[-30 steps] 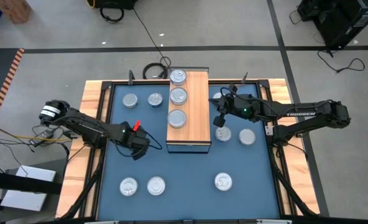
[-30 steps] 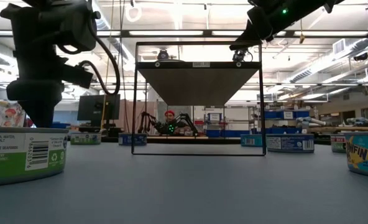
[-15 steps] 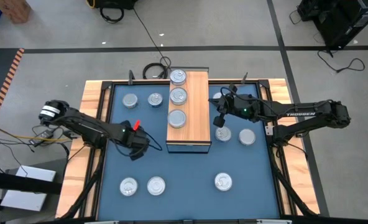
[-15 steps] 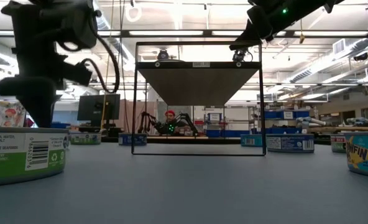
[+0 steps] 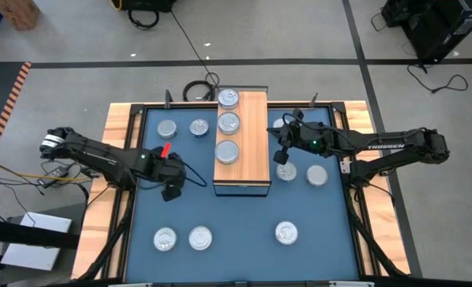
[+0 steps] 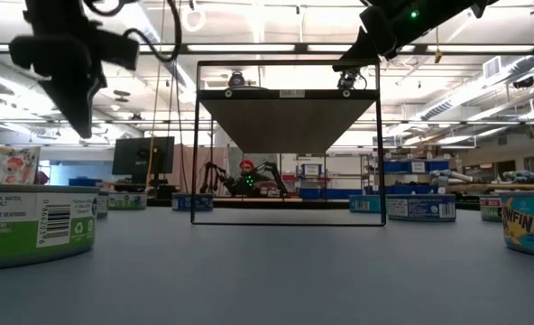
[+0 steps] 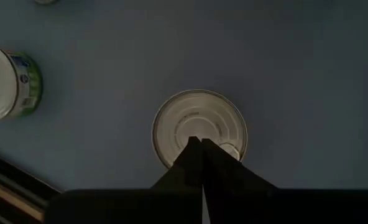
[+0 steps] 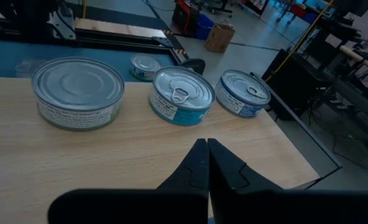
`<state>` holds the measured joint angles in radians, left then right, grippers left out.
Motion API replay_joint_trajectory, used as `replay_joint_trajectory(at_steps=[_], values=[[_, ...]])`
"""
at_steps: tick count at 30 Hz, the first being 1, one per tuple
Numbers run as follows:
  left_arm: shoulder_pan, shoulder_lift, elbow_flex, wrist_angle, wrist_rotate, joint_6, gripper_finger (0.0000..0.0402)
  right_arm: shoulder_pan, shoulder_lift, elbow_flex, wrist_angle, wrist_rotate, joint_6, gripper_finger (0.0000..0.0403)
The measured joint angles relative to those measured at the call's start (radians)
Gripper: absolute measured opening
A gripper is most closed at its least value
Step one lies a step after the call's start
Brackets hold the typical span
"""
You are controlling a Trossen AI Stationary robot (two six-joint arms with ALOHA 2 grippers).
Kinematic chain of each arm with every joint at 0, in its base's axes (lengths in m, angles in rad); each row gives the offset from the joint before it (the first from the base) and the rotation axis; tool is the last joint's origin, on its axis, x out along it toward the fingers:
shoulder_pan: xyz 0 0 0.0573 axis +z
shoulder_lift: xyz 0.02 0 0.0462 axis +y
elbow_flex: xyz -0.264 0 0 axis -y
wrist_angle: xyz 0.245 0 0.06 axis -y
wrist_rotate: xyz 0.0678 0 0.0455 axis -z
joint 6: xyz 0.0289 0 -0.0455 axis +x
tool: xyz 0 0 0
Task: Stack canned seafood by type on shelf
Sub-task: Put the blue tuna can on the shelf
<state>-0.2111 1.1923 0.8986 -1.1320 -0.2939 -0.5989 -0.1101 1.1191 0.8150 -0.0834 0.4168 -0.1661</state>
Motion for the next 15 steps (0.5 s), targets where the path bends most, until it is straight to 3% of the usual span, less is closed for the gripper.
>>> replay_joint_trajectory(at_steps=[8, 15], values=[[-0.047, -0.021, 0.03, 0.031, 0.041, 0.091, 0.0005, 0.007, 0.0, 0.0, -0.001, -0.001, 0.006, 0.0004], [-0.08, 0.037, -0.047, 0.154, 0.109, 0.042, 0.0073, 0.023, 0.0, 0.0, 0.0, -0.003, 0.006, 0.0004]])
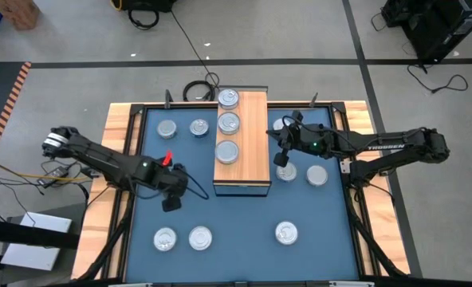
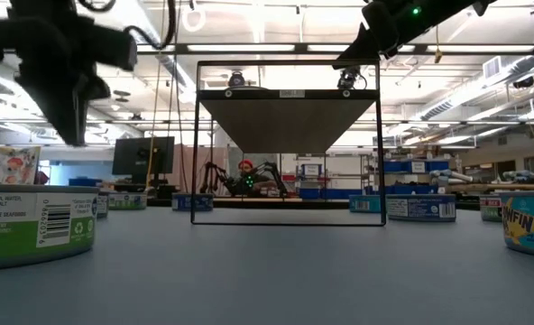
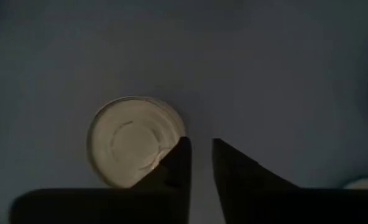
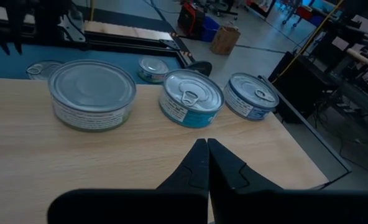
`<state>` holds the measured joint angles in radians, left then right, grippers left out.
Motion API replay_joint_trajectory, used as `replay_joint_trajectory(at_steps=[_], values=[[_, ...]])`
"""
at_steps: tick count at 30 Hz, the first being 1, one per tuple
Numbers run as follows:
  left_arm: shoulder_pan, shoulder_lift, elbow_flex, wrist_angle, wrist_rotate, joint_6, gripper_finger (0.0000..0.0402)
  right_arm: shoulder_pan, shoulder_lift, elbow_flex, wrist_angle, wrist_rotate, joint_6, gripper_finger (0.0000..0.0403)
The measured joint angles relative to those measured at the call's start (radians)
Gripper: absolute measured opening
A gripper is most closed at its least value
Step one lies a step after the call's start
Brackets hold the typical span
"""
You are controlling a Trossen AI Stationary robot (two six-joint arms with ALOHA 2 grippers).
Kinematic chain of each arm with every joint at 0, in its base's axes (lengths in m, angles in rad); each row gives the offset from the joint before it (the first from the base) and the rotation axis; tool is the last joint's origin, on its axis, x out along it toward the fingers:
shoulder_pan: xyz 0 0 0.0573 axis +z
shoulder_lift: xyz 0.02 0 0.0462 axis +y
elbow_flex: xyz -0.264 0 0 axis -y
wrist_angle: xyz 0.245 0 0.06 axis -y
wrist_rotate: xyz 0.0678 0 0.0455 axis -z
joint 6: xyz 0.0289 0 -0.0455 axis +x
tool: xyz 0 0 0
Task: Stack canned seafood by type on shelf
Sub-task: Put the blue tuna can on the shelf
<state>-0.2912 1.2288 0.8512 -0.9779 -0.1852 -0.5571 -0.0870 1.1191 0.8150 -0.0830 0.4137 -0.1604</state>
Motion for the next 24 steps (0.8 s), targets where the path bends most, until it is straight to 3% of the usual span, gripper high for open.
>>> replay_joint_trajectory(at_steps=[6, 24], values=[[-0.002, 0.077, -0.038, 0.021, -0.025, -0.035, 0.0117, 0.0, 0.0, 0.0, 0.0, 0.0, 0.0, 0.0005], [-0.044, 0.243, -0.04, 0.044, -0.124, -0.08, 0.0121, 0.0, 0.0, 0.0, 0.003, 0.003, -0.017, 0.0005]])
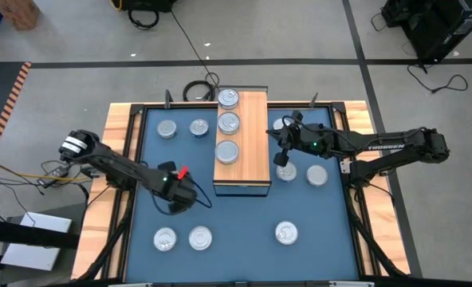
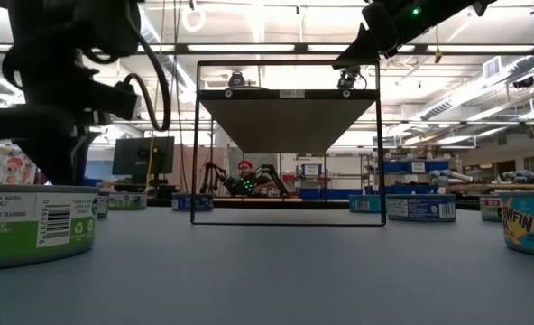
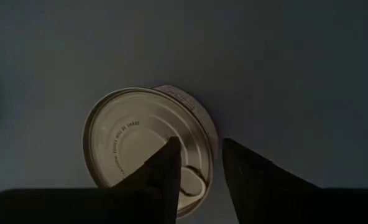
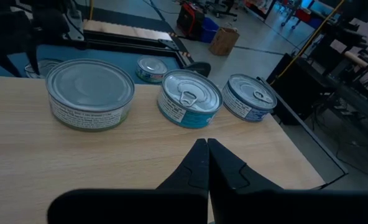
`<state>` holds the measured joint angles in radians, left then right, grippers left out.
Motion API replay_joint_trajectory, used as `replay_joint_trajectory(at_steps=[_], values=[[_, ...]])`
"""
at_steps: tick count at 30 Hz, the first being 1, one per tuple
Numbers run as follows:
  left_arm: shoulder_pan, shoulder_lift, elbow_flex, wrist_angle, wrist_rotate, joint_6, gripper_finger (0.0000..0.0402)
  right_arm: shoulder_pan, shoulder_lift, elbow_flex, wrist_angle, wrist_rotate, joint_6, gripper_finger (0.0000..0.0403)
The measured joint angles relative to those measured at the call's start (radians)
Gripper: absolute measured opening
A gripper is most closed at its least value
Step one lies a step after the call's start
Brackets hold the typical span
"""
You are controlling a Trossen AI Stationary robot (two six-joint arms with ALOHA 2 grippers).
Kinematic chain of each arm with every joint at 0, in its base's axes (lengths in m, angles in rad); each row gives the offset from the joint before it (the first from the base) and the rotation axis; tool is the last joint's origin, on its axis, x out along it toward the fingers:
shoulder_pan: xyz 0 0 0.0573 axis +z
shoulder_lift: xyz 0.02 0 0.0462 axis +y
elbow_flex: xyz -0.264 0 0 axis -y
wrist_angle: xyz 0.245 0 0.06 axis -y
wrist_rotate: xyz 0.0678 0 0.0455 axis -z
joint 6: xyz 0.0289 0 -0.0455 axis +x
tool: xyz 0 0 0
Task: Stack canned seafood by type on shelf
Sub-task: Put the blue tuna can on the shelf
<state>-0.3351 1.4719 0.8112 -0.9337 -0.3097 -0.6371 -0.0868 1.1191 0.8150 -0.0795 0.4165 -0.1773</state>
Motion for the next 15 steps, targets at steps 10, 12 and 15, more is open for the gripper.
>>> replay_joint_trajectory(at_steps=[10, 12, 15], values=[[-0.001, 0.053, 0.004, 0.004, -0.009, 0.009, 0.0066, 0.0, 0.0, 0.0, 0.0, 0.0, -0.001, 0.0005], [-0.001, 0.048, 0.002, -0.006, -0.009, 0.025, 0.004, 0.0, 0.0, 0.0, 0.0, 0.0, -0.001, 0.0005], [-0.001, 0.043, 0.004, -0.012, -0.001, 0.04, 0.0008, 0.0, 0.0, 0.0, 0.0, 0.0, -0.001, 0.0005]])
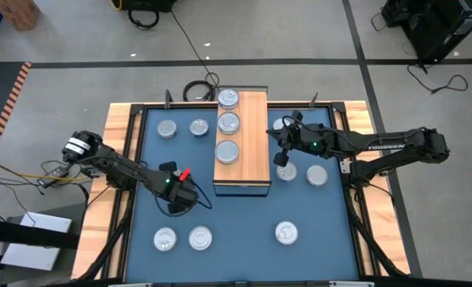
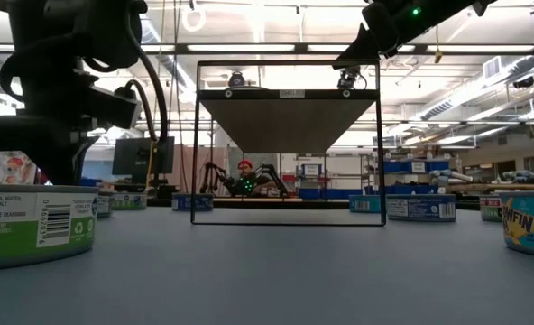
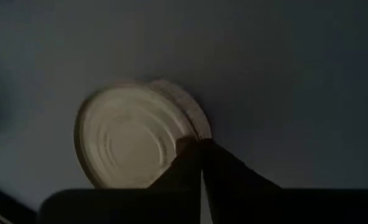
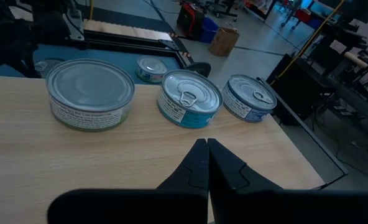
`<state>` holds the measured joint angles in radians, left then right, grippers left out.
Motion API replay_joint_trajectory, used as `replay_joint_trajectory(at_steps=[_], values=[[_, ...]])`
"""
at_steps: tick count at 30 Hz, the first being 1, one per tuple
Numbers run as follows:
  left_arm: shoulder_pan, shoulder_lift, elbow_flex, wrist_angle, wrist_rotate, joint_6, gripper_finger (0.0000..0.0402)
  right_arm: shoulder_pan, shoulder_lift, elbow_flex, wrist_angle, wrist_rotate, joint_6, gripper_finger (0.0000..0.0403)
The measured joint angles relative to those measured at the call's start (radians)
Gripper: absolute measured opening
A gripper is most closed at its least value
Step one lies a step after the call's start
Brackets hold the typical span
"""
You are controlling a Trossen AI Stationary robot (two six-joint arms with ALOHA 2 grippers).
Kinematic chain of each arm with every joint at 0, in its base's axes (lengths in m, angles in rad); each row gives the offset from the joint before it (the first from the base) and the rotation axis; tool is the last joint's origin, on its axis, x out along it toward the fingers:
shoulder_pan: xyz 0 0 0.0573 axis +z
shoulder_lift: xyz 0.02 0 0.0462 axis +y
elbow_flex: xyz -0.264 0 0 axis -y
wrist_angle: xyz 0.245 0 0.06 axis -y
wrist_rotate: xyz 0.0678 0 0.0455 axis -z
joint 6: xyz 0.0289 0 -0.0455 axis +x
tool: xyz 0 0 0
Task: Stack canned seafood by type on shelf
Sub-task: Put the blue tuna can on the shelf
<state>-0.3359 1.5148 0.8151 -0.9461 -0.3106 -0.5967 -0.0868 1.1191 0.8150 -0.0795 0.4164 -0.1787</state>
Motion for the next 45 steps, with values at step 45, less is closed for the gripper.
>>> replay_joint_trajectory(at_steps=[45], values=[[0.0, -0.326, 0.05, 0.322, 0.413, 0.282, 0.0, 0.012, 0.0, 0.0, -0.005, -0.343, 0.084, 0.0005]])
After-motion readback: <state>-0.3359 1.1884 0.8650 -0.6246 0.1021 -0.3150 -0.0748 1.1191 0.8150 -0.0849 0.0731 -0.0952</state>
